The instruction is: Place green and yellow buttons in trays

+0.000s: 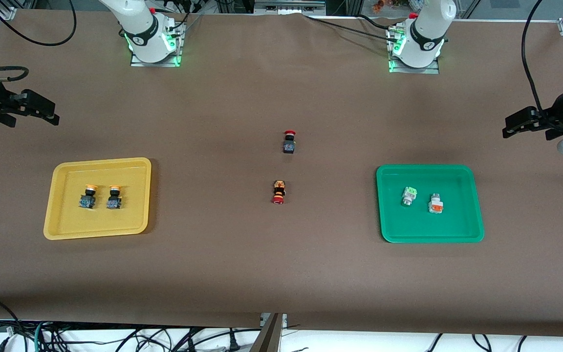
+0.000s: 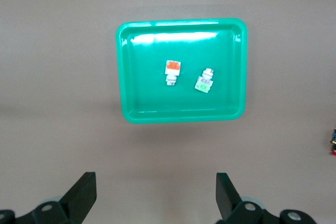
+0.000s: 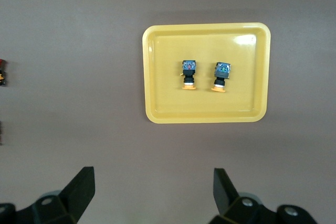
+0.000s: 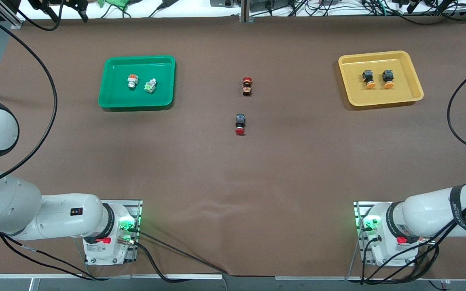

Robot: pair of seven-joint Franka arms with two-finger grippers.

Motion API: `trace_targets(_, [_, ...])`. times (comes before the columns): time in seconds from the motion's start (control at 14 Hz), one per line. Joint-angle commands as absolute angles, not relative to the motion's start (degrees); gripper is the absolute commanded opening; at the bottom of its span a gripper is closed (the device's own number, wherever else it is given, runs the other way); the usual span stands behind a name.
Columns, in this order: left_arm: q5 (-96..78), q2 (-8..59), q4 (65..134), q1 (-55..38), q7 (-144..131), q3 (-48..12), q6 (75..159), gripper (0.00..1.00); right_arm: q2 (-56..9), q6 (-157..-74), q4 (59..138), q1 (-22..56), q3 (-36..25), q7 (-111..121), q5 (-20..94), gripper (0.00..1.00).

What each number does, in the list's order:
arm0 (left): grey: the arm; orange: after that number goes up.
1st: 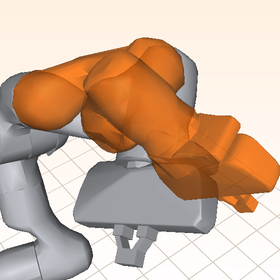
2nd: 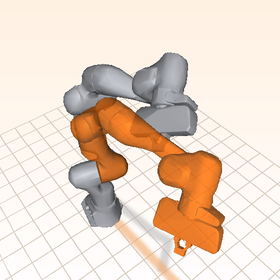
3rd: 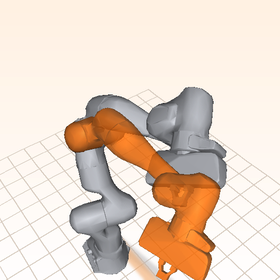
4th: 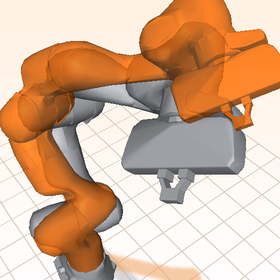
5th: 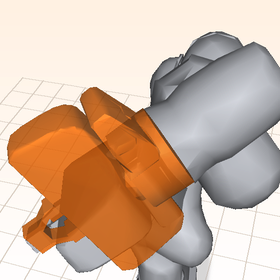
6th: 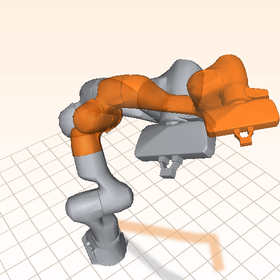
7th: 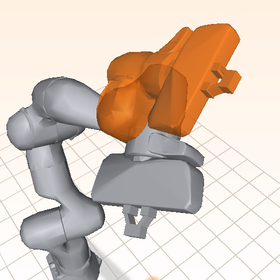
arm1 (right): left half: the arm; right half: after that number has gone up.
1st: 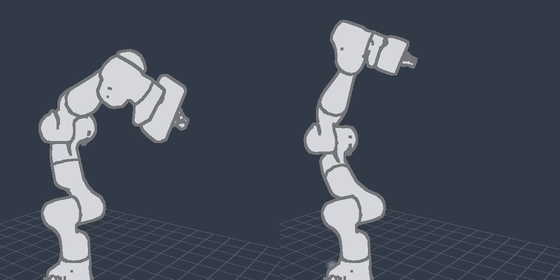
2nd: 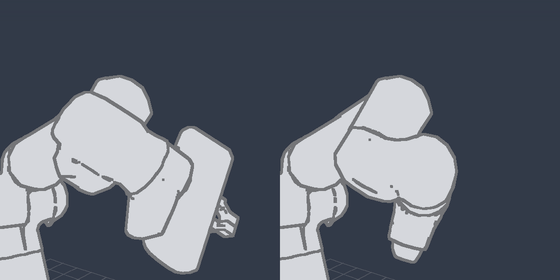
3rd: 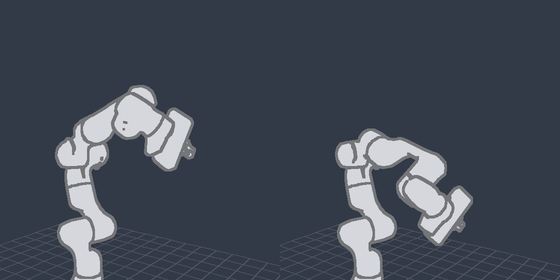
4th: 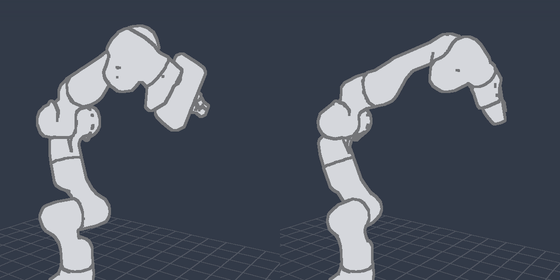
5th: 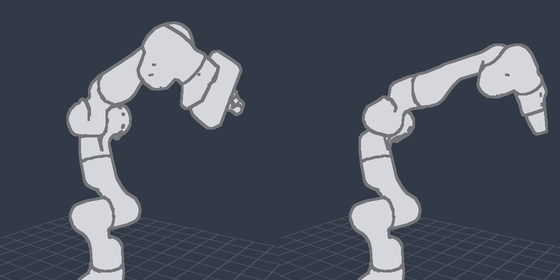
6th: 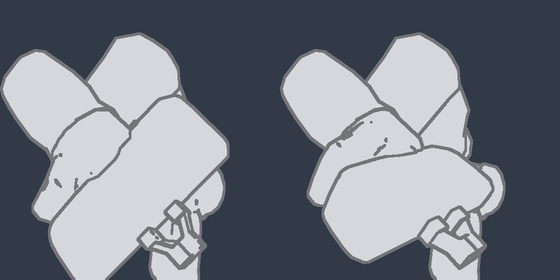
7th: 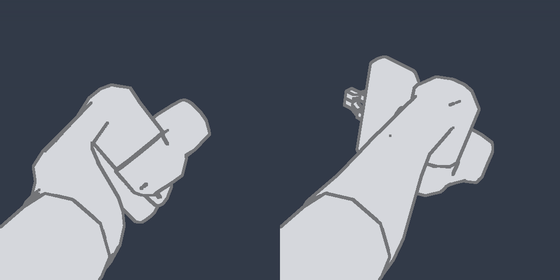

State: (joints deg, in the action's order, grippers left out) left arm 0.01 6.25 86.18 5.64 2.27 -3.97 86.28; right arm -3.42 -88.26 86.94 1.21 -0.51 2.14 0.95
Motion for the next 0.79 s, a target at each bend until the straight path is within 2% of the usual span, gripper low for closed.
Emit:
trace_targets(0.0, [-1.5, 4.2, 88.8, 5.6, 3.3, -3.5, 87.0, 1.00, -3.7, -87.5, 85.9, 0.7, 0.3, 1.7, -0.1, 1.00])
trace_targets(0.71, [-0.8, 4.0, 88.8, 5.6, 0.8, -4.5, 86.5, 1.00, -3.7, -87.5, 85.9, 0.6, 0.3, 1.7, -0.2, 1.00])
